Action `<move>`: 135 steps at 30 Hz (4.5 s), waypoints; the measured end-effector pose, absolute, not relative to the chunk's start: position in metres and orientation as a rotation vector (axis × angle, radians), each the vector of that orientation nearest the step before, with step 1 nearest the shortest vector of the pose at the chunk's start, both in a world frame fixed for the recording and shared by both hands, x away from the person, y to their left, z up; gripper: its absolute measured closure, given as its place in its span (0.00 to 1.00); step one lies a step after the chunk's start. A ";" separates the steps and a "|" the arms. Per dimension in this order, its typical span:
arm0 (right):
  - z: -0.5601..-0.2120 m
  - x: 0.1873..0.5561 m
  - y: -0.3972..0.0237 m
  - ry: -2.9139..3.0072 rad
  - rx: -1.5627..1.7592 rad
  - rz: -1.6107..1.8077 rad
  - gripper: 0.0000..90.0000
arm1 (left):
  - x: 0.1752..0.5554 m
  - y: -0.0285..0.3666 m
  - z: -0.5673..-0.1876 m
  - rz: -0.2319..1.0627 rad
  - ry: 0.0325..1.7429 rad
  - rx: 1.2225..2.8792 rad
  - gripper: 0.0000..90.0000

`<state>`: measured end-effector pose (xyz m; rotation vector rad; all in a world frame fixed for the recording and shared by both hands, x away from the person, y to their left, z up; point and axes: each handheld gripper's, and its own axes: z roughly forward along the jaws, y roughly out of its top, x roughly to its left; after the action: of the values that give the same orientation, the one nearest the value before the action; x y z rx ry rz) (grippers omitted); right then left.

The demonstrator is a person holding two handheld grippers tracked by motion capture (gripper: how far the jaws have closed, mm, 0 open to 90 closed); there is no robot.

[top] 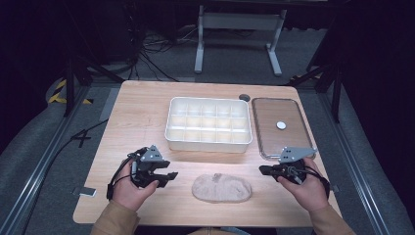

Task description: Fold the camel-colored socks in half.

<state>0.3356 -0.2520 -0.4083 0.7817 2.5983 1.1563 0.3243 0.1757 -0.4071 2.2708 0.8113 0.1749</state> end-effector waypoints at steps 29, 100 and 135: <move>-0.453 0.317 -0.186 2.801 0.647 1.112 1.00 | 0.325 0.131 -0.431 0.076 0.714 2.395 0.51; -0.465 0.313 -0.181 2.795 0.616 1.054 0.99 | 0.327 0.096 -0.438 -0.003 0.660 2.436 0.91; -0.454 0.310 -0.219 2.743 0.754 1.046 0.98 | 0.331 0.062 -0.412 -0.062 0.576 2.419 0.91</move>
<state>0.3095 -0.2188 -0.4544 0.7545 2.7428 1.0462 0.3306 0.0621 -0.4123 2.4194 0.5755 -0.0618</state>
